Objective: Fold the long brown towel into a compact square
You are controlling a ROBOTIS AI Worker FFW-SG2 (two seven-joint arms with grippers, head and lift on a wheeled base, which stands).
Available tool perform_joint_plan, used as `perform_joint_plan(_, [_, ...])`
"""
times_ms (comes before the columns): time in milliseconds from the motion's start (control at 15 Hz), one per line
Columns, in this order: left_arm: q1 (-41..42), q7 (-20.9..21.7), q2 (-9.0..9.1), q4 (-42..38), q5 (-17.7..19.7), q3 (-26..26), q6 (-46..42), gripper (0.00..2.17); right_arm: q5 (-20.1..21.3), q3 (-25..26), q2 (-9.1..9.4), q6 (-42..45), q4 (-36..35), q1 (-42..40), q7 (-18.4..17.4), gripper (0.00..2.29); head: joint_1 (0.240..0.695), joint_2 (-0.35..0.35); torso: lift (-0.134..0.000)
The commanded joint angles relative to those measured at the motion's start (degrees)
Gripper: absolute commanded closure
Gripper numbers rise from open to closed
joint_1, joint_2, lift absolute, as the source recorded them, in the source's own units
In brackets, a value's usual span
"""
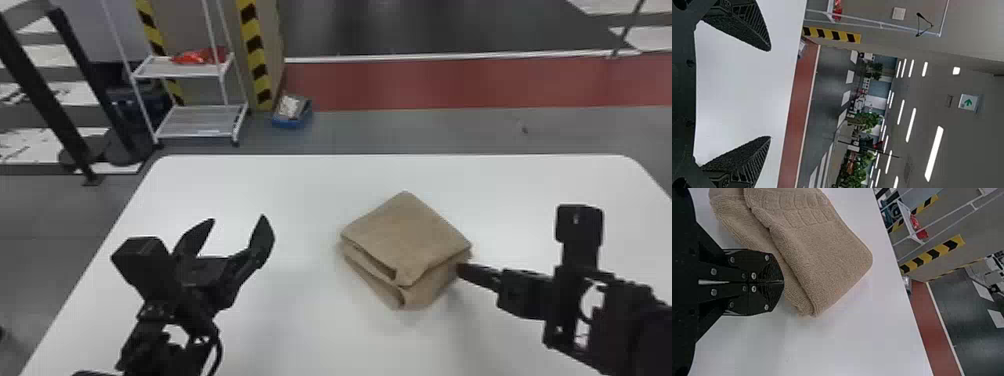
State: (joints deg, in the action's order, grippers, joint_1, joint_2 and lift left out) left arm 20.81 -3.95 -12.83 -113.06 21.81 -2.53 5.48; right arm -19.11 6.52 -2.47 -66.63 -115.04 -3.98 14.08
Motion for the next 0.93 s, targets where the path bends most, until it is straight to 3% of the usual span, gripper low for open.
perform_joint_plan(0, [0.1,0.0,-0.26,0.0,0.1,0.1,-0.1,0.08,0.8,-2.3,0.10,3.0,5.4,4.3,-0.7,2.18,0.695,0.085,-0.123])
perform_joint_plan(200, [0.4,0.0,-0.96,0.0,0.2,0.3,-0.1,0.08,0.7,-5.0,0.80,14.5,10.7,6.5,-1.6,2.18,0.695,0.099,-0.123])
perform_joint_plan(600, [0.9,-0.1,-1.84,0.0,1.0,0.9,-0.8,0.08,1.6,-9.6,2.21,20.6,19.7,12.3,-3.1,2.18,0.695,0.135,-0.123])
perform_joint_plan(867, [1.3,-0.3,-2.63,-0.1,2.0,2.1,-1.1,0.08,-0.1,-4.9,2.21,19.0,11.1,5.2,-3.0,2.18,0.695,0.162,-0.123])
